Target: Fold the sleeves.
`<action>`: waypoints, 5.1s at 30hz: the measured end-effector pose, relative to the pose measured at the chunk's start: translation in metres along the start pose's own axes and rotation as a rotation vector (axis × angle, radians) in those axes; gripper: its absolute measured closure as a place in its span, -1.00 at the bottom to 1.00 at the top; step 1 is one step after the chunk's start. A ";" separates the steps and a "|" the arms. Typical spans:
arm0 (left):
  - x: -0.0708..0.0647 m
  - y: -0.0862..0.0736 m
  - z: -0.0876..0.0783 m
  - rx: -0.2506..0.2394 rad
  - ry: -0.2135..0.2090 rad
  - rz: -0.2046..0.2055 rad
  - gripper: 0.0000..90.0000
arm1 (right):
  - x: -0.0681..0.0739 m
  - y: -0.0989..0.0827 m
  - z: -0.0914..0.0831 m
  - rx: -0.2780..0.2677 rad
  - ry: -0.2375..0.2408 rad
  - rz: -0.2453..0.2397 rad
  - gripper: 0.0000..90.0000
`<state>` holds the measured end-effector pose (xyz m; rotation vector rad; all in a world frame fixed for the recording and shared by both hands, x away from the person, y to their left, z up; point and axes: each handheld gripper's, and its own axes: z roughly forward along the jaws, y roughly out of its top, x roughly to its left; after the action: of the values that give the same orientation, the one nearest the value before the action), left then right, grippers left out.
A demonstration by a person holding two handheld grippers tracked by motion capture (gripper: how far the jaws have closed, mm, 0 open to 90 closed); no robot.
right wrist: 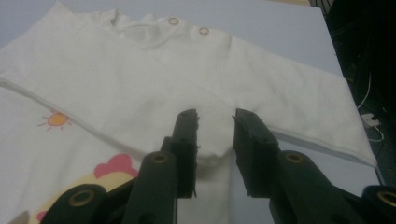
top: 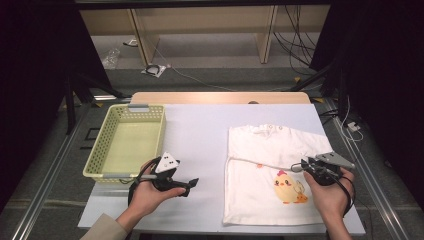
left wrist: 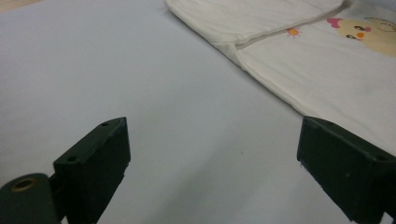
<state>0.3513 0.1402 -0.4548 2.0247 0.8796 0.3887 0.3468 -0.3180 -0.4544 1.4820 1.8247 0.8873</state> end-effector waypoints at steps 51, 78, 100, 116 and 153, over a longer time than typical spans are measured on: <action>0.004 0.000 -0.002 -0.010 0.004 -0.012 -0.75 | -0.091 0.041 0.081 0.251 -0.062 0.179 0.19; 0.004 -0.001 -0.002 -0.009 0.004 -0.012 -0.73 | -0.099 0.041 0.093 0.337 -0.062 0.150 0.98; 0.004 0.000 -0.002 -0.012 0.005 -0.016 -0.71 | -0.098 0.047 0.079 0.241 -0.070 0.197 1.00; 0.004 0.001 -0.002 -0.015 0.006 -0.015 -0.71 | -0.069 0.080 0.065 0.134 -0.033 0.115 1.00; 0.004 0.000 -0.004 -0.021 0.006 -0.020 -0.71 | -0.050 0.084 0.074 0.105 0.046 0.067 0.53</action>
<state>0.3521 0.1448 -0.4526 1.9953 0.8950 0.3912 0.4623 -0.3460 -0.4269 1.6085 1.8899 0.8759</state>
